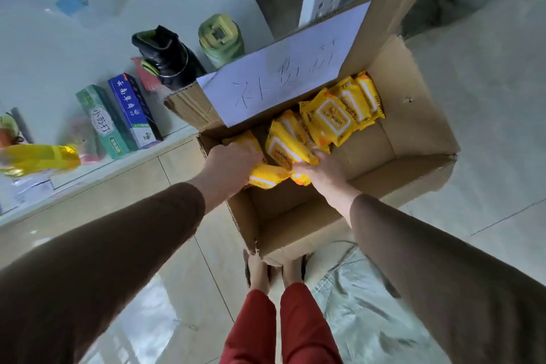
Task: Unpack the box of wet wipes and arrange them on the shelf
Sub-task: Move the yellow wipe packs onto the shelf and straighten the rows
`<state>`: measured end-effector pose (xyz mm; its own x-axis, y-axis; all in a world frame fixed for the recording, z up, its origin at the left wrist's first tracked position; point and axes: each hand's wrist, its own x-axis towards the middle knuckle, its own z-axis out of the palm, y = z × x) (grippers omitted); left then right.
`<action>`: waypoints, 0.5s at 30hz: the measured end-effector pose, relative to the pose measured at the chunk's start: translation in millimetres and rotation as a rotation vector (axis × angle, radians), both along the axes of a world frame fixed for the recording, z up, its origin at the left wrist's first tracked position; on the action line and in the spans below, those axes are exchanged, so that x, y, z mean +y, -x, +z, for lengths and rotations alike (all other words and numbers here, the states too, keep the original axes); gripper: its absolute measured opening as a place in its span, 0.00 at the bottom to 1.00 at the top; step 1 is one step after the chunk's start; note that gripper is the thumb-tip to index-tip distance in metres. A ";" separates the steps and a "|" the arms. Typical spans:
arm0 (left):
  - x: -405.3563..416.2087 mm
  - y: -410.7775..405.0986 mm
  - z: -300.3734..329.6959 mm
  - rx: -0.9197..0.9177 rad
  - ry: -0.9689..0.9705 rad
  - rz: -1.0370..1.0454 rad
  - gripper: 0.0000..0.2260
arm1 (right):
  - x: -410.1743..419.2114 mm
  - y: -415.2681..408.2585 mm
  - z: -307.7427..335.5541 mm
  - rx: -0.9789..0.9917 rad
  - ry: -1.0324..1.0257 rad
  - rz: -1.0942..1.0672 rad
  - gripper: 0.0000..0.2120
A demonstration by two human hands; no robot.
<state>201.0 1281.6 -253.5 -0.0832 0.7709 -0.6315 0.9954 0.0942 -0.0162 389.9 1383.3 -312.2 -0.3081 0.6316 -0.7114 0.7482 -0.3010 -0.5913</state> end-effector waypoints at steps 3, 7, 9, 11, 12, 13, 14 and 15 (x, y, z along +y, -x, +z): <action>-23.2 2.2 84.3 -0.129 -0.067 0.234 0.22 | -1.9 -24.2 92.8 0.087 -0.030 0.030 0.15; -61.7 19.6 202.2 -0.260 -0.189 0.459 0.23 | -11.9 -26.9 220.0 0.167 -0.115 0.044 0.16; -84.2 35.1 260.3 -0.330 -0.252 0.538 0.22 | -21.8 -17.2 284.9 0.252 -0.145 0.014 0.11; -106.2 53.9 315.9 -0.394 -0.325 0.604 0.22 | -33.3 -1.9 344.2 0.352 -0.164 -0.026 0.10; -117.4 63.7 341.9 -0.419 -0.357 0.631 0.22 | -39.9 6.5 369.5 0.388 -0.173 -0.032 0.10; -127.7 74.4 366.7 -0.445 -0.388 0.660 0.22 | -46.8 17.0 395.8 0.428 -0.183 -0.033 0.09; -137.1 85.4 391.2 -0.476 -0.418 0.692 0.22 | -52.8 27.9 417.4 0.465 -0.193 -0.026 0.08; -146.6 95.6 413.8 -0.504 -0.452 0.716 0.21 | -59.9 39.1 438.1 0.493 -0.195 -0.037 0.08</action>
